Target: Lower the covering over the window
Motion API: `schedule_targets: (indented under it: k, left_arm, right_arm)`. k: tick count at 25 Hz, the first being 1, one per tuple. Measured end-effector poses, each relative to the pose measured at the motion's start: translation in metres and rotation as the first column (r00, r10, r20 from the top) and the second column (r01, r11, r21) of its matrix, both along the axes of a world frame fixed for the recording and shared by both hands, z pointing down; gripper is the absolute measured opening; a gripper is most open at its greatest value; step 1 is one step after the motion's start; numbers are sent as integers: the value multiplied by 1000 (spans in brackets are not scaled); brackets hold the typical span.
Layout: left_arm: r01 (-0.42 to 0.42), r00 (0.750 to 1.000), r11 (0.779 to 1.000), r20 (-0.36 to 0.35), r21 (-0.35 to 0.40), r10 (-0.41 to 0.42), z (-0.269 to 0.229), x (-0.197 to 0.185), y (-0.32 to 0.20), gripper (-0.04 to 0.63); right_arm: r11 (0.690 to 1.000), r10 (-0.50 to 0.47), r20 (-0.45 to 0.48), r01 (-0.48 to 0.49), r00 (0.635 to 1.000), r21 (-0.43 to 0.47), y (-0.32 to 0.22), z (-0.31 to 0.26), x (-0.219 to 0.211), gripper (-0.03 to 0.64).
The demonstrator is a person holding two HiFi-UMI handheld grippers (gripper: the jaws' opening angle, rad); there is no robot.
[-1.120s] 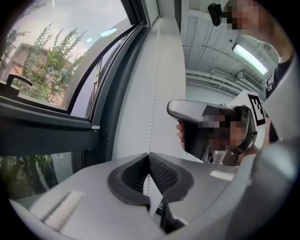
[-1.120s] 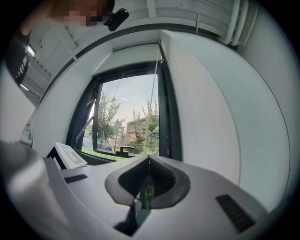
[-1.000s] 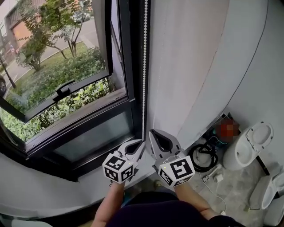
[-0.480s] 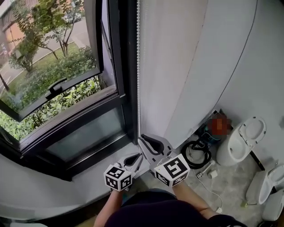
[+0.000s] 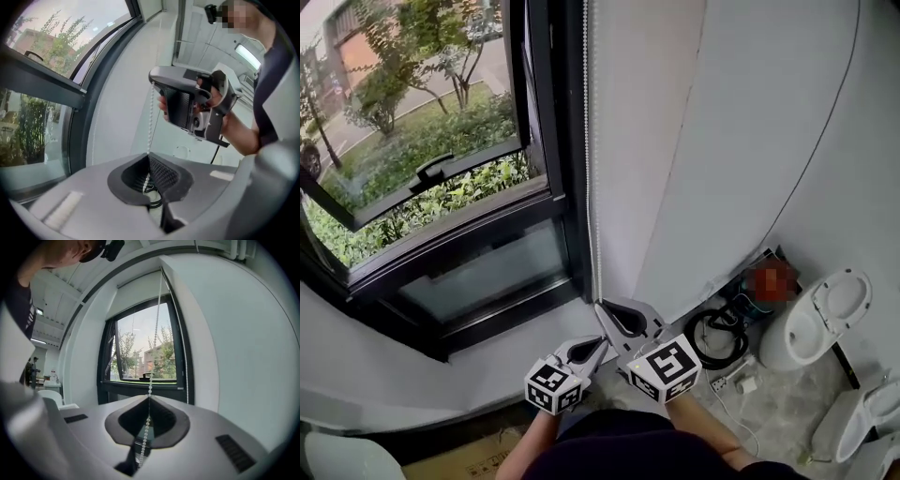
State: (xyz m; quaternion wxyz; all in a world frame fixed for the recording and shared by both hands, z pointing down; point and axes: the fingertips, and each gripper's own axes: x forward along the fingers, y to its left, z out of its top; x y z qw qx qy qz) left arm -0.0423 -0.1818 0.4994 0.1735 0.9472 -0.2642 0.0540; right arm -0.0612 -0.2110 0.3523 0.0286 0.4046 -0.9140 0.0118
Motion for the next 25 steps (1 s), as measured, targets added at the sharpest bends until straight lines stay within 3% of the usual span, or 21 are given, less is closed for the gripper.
schedule_targets:
  k: [4,11,20,23,25]
  left_arm:
    - [60,998,998,-27,7,-60,4,1,10,14]
    - [70,994,997,91,-20,-68,47,18,39,15]
    - [130,992,991,10,-13,-129,33,6,55,17]
    - [152,988,988,-46,39,-150,15,-8,55,18]
    - [158,985,983,-82,92,-151,-7,-14,55,58]
  right_arm:
    - [998,-65,-8,65,998,0,14,5,11,12]
    - [988,-139,-66,134,988,-75,34,48,15,12]
    - [977,-188,-27,184,982,-104,45,54,20,12]
    - [974,-209,-91,199,974,-110,49,61,13,12]
    - [972,-219,-144,203,965,-118,51,70,10,12]
